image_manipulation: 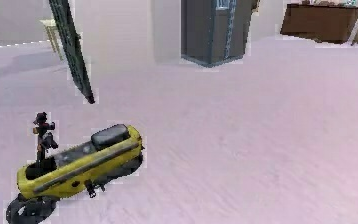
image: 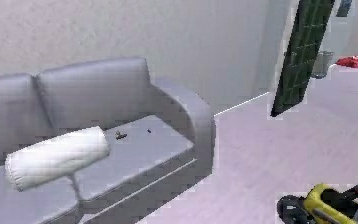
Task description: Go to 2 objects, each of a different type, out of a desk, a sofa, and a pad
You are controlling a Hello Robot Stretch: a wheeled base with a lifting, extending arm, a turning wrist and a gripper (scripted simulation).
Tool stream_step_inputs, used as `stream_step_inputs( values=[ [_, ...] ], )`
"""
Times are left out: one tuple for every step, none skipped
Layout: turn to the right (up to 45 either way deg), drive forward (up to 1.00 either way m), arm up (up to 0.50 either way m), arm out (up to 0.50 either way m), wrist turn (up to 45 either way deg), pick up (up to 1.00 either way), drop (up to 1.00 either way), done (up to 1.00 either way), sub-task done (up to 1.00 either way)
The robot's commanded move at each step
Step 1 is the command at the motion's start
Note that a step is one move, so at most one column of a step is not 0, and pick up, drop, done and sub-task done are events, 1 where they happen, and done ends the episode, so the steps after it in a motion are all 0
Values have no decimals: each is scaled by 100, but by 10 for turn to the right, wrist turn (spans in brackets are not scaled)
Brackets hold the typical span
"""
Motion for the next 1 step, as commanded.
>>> stream_step_inputs(
  values=[
    [-270, 0, 0, 0, 0, 0, 0, 0, 0]
  ],
)
